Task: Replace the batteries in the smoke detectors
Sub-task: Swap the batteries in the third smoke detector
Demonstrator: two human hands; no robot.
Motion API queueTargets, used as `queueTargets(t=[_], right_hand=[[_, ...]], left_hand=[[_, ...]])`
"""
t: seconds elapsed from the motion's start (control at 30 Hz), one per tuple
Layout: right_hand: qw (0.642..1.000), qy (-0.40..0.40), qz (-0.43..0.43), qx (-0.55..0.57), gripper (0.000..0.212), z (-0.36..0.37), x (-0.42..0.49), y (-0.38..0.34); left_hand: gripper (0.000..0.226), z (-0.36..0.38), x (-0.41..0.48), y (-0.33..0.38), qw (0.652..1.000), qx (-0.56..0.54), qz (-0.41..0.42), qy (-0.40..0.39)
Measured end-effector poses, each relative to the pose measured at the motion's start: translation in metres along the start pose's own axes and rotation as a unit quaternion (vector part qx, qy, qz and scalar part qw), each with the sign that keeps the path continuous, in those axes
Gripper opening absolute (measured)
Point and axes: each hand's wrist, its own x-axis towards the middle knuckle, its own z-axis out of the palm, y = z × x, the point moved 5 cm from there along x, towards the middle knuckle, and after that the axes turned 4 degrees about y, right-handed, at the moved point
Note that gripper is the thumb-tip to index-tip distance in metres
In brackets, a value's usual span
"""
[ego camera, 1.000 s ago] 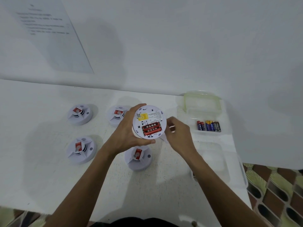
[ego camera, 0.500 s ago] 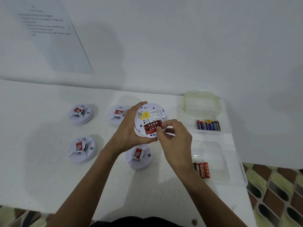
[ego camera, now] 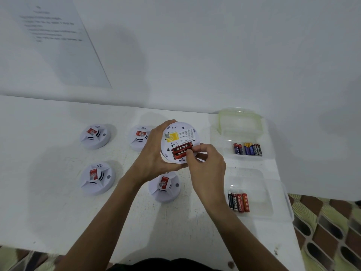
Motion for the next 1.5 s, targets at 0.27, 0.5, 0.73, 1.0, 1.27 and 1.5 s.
queueTargets(t=[0.27, 0.5, 0.73, 1.0, 1.27, 1.5], right_hand=[[0.999, 0.002, 0.034, 0.008, 0.014, 0.001, -0.003, 0.001], [1.0, 0.001, 0.027, 0.0, 0.015, -0.001, -0.005, -0.001], [0.999, -0.015, 0.009, 0.033, 0.014, -0.004, -0.01, -0.005], [0.994, 0.029, -0.099, -0.046, 0.013, -0.01, -0.018, -0.012], [0.994, 0.011, -0.085, 0.068, 0.011, -0.068, -0.006, -0.008], [0.984, -0.068, -0.078, -0.142, 0.013, -0.141, 0.015, 0.033]], left_hand=[[0.094, 0.001, -0.003, -0.002, 1.0, -0.005, 0.005, -0.004], [0.095, 0.002, -0.003, -0.001, 1.0, -0.008, 0.007, -0.003], [0.094, 0.002, -0.002, 0.0, 1.0, -0.014, 0.004, 0.007], [0.095, 0.01, -0.007, -0.002, 1.0, 0.006, 0.006, 0.002], [0.097, 0.007, -0.004, 0.001, 1.0, 0.008, 0.019, -0.005], [0.09, 0.002, -0.003, 0.001, 1.0, -0.01, 0.016, -0.003]])
